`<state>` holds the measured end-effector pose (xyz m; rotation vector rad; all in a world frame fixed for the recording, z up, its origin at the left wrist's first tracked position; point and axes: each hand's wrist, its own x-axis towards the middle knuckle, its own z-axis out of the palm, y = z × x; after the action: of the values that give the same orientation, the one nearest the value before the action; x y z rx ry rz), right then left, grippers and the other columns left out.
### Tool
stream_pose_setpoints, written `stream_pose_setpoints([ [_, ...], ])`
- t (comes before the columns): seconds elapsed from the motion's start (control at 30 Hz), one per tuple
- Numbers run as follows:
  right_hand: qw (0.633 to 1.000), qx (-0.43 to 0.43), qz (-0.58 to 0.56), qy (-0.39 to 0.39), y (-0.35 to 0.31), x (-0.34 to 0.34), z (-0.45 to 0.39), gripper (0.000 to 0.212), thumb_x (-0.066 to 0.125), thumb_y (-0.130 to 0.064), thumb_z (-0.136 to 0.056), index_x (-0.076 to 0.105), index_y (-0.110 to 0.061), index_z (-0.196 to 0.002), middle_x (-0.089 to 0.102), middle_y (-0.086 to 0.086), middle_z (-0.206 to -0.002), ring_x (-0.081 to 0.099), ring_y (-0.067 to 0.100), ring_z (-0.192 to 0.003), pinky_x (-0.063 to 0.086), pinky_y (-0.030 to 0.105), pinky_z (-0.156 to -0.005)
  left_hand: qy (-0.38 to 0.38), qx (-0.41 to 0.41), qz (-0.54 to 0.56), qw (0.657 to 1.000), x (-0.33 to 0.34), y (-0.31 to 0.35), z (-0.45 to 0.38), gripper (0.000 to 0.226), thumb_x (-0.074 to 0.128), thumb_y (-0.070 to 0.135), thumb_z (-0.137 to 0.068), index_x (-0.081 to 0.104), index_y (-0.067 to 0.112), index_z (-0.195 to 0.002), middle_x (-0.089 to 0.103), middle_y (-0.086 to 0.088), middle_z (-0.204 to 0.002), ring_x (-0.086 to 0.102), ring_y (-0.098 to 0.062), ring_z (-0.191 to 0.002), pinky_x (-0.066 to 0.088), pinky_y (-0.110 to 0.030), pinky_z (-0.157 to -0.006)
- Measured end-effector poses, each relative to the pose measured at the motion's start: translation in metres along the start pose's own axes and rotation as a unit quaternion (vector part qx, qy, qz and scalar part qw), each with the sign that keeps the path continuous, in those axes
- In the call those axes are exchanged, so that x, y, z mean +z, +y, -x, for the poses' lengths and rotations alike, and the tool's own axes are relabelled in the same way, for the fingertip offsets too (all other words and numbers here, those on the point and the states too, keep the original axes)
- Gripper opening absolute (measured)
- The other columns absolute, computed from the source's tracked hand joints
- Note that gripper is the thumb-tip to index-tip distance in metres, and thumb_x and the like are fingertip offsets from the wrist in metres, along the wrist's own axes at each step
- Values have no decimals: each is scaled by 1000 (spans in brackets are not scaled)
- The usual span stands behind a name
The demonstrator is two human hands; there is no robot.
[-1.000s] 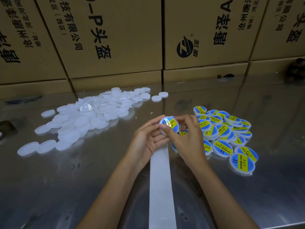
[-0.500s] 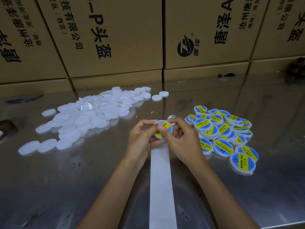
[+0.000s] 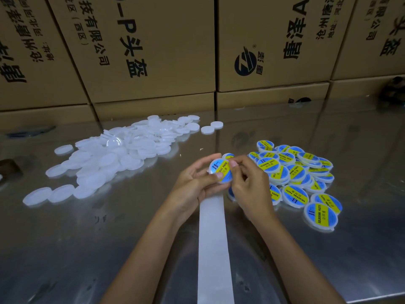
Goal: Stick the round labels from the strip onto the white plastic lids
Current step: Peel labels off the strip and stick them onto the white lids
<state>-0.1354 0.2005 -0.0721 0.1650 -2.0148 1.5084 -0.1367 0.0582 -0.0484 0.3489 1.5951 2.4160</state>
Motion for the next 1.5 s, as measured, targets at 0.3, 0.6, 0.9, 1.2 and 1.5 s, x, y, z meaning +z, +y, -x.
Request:
stream_pose_setpoints([
  [0.3,992,37,-23,-116,-7,4,6,24,60,-11,-93,68,-18,-115,54,-10,-67,50,4,-62,42,19,-63,139,40,-52,988,-2,-3,0,30,79,-3,-79,60,6,-101,75,-19,-99,75,-30,-83,61,-37,-65],
  [0.6,998,14,-16,-65,-6,8,6,23,75,-17,-86,66,-20,-107,34,-10,-53,34,6,-50,31,18,-52,153,55,-46,986,-1,-2,-1,17,64,11,-96,68,2,-110,75,-19,-102,75,-28,-86,63,-38,-66],
  [0.9,998,30,7,61,1,0,-1,13,63,-15,-94,70,-19,-104,42,-9,-51,40,7,-49,34,19,-52,63,23,4,998,4,-5,-2,45,52,-8,-97,59,16,-134,72,-10,-122,71,-30,-107,60,-34,-86],
  [1.2,931,165,264,189,24,-41,-20,50,44,-19,-96,46,-17,-145,66,22,-105,53,42,-108,37,46,-95,289,75,-249,921,-18,-11,-12,22,57,1,-96,70,14,-108,72,-6,-106,66,-14,-95,57,-32,-88],
  [1.5,929,-11,352,114,6,-32,-33,37,56,-14,-90,62,-15,-126,68,6,-104,52,32,-108,30,43,-92,247,-24,-429,869,-15,-21,-23,29,69,38,-91,62,25,-116,64,9,-80,65,-18,-96,40,-45,-108],
])
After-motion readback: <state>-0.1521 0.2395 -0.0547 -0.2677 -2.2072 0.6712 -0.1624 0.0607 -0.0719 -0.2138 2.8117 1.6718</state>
